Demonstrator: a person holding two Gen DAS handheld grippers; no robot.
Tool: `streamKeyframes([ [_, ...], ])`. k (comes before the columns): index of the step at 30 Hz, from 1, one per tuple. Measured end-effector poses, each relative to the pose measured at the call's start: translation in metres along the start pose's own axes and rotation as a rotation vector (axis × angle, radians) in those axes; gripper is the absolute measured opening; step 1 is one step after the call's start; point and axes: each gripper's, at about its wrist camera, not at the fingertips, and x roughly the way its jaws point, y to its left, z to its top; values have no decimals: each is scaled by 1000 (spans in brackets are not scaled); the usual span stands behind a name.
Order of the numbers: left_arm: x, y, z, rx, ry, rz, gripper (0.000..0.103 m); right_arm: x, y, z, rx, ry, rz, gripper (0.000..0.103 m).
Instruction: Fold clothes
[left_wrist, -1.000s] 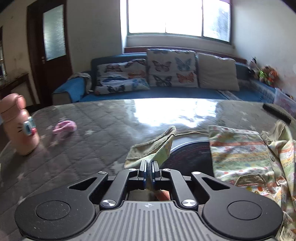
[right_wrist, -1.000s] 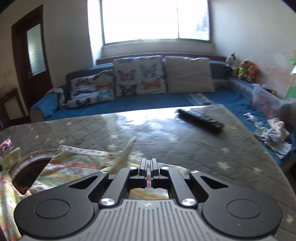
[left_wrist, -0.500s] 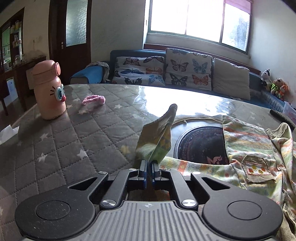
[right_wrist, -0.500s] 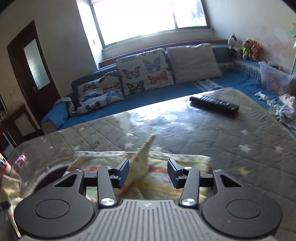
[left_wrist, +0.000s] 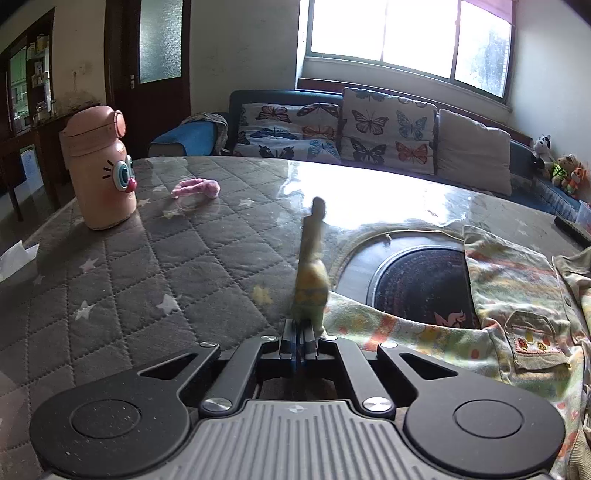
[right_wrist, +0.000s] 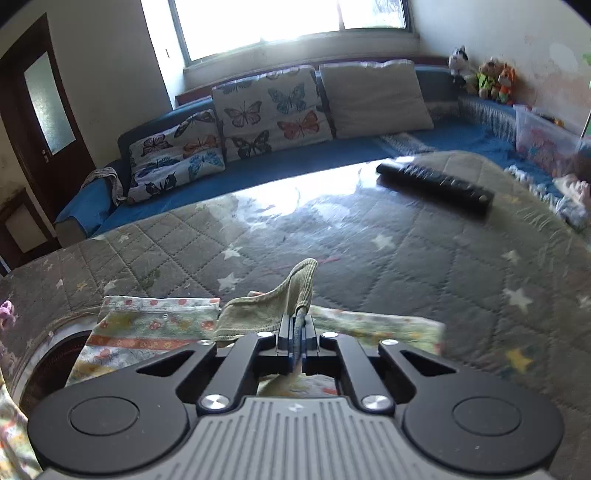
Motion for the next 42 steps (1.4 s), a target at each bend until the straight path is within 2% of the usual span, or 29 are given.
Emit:
streamKeyframes([
  [5, -11, 6, 0, -9, -28, 16, 1, -46, -21, -5, -27, -85, -54, 2],
  [9, -17, 9, -5, -14, -26, 19, 1, -101, -54, -18, -37, -166, -145, 2],
  [12, -20, 9, -8, -10, -20, 17, 1, -134, -78, -31, -28, -191, -217, 2],
  [17, -25, 9, -12, -5, -24, 10, 1, -177, -111, -66, 43, -187, -284, 2],
  [22, -25, 10, -16, 5, -13, 13, 1, -183, -139, -115, 130, -109, -364, 4],
  [25, -23, 12, -18, 8, -3, 16, 1, -178, -156, -145, 199, -35, -405, 8],
  [27, -23, 13, -19, 9, 2, 19, 1, -176, -161, -158, 208, -9, -443, 22],
  [29, -23, 15, -19, 10, 4, 24, 1, -180, -163, -162, 210, -11, -465, 30],
  [32, -24, 17, -19, 6, 6, 33, 2, -189, -158, -160, 200, -41, -496, 36],
  [34, -24, 20, -19, -1, 11, 38, 3, -192, -149, -155, 161, -72, -489, 40],
  [39, -25, 25, -18, -14, 10, 43, 6, -180, -113, -141, 64, -93, -348, 51],
  [42, -23, 30, -15, -23, 11, 50, 25, -163, -90, -131, 13, -78, -247, 54],
])
